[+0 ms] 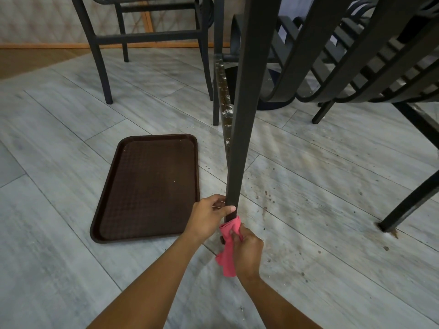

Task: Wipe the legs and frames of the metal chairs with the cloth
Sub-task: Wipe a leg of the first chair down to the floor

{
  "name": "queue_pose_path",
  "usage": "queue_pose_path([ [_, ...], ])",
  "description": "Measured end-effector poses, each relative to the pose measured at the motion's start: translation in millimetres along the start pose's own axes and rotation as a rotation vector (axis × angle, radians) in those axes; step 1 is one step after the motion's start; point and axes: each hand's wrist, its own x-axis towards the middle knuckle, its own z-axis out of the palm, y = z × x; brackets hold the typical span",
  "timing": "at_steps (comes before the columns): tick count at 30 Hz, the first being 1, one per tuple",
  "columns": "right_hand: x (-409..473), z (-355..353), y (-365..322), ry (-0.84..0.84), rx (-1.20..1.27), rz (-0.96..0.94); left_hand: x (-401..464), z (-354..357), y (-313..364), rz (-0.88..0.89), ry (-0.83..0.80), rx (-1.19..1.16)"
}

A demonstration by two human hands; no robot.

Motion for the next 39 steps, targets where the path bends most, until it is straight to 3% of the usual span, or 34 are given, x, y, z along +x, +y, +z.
queue_pose_path([
  [4,1,-6,-1,-0.058,0.02,0.036,-2,1,3,-0.005,-0.002,0.031],
  [16,3,-41,-10,-0.025,-0.089,0.058,-9,-9,5,-0.077,0.003,0.103],
  [20,4,-52,-17,0.056,0.057,0.103,-11,-9,9,-0.073,-0.004,0.111],
  [26,3,-31,-35,0.046,0.147,0.133,-11,-6,14,-0.038,0.015,0.105],
  [39,10,4,-17,0.106,0.096,0.247,-3,-2,4,0.004,0.023,0.034],
])
